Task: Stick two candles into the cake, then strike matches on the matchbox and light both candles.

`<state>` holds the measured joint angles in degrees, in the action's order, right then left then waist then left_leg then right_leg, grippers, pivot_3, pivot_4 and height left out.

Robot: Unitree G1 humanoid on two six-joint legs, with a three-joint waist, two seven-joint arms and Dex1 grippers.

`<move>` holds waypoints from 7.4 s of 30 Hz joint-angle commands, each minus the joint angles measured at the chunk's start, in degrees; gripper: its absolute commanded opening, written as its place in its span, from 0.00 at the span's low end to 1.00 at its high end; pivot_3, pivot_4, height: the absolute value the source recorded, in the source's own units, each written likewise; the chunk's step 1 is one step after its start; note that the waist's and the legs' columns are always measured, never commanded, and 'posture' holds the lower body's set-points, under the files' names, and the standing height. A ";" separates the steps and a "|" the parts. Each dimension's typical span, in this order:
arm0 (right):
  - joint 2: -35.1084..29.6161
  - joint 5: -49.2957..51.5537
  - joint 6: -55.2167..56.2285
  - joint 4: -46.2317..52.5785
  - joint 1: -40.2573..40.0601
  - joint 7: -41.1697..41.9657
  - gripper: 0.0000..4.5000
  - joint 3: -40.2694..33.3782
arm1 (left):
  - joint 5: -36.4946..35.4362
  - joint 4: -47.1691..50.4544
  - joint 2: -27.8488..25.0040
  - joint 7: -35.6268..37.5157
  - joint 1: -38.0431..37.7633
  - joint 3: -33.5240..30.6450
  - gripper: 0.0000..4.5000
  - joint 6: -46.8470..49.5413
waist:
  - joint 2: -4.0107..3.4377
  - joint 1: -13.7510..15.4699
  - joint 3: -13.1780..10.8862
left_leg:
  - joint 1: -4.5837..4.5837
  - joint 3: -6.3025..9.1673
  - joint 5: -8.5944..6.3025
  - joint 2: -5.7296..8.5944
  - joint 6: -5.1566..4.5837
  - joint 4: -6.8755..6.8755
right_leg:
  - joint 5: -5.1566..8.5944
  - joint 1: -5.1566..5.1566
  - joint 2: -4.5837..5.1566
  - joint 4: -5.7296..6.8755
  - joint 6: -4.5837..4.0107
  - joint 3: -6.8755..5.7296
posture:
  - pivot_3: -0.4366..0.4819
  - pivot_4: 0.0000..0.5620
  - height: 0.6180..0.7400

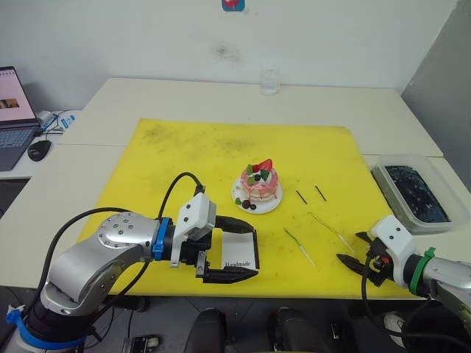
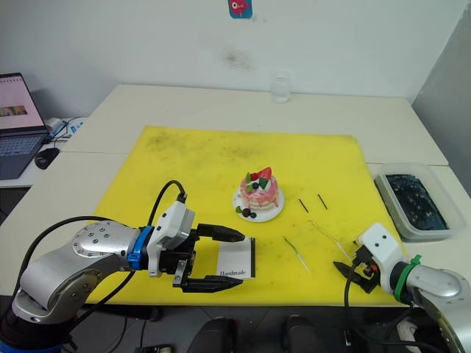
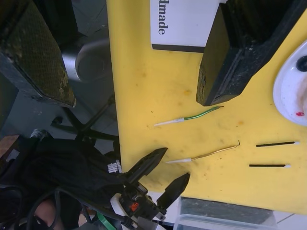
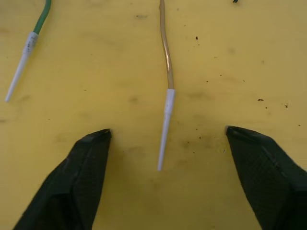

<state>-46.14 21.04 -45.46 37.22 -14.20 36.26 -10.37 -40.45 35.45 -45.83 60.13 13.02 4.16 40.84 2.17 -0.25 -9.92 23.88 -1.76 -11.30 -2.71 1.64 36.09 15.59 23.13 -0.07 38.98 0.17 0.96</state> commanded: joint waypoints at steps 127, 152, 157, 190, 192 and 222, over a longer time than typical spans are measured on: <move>-1.02 30.04 -6.27 11.22 31.70 -17.72 0.99 14.16 | 11.90 -38.35 22.09 -13.15 21.13 -1.33 0.00 -17.76 | 0.10 0.09 -0.05 | 0.51 0.08 -0.01 -0.01 0.00 -0.03 | 0.01 0.28 -0.04 -0.18 0.04 -0.10 | 0.48 0.27 1.00; 0.35 27.76 -7.54 11.84 30.42 -16.38 0.99 14.08 | 14.73 -38.65 23.73 -13.35 19.84 -2.46 0.00 -18.55 | 0.10 0.05 -0.05 | 0.49 0.09 0.00 0.00 0.00 0.00 | 0.00 0.28 -0.10 -0.12 0.06 -0.11 | 0.48 0.27 1.00; 0.49 26.93 -7.34 11.85 30.26 -15.86 0.99 14.12 | 15.05 -38.59 23.81 -13.30 19.13 -2.31 0.00 -18.94 | 0.10 0.05 -0.05 | 0.49 0.10 0.00 -0.01 0.00 0.00 | 0.00 0.28 -0.10 -0.12 0.06 -0.10 | 0.48 0.27 1.00; 1.35 23.96 -7.46 12.61 28.76 -14.49 1.00 14.52 | 18.58 -41.13 28.06 -14.44 15.67 -1.02 0.33 -22.37 | 0.10 0.05 -0.04 | 0.37 0.09 0.00 0.00 -0.01 0.05 | -0.02 0.12 -0.09 -0.10 0.09 -0.11 | 0.48 0.27 1.00; 1.41 23.77 -7.34 12.63 28.59 -14.39 1.00 14.55 | 18.05 -39.76 27.85 -15.17 15.69 -1.93 0.47 -21.63 | 0.11 0.05 -0.04 | 0.37 0.09 0.00 0.00 -0.01 0.04 | -0.02 0.12 -0.09 -0.10 0.09 -0.12 | 0.48 0.27 1.00; -0.54 15.05 -3.76 17.46 5.54 -13.52 1.00 5.95 | 5.27 -1.87 -1.47 5.63 -2.60 0.48 1.00 -6.45 | 0.07 0.00 -0.06 | 0.22 0.07 -0.01 -0.05 0.00 -0.02 | 0.10 0.12 0.29 -0.11 -0.10 -0.06 | 0.48 0.27 1.00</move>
<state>-46.94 37.70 -50.31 52.71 -8.01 23.51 -5.14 -35.35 31.95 -47.72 65.96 10.60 4.41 35.61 2.24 -0.26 -9.98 24.05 -1.67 -11.31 -2.76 1.65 36.05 15.71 23.23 0.21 38.89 0.03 0.88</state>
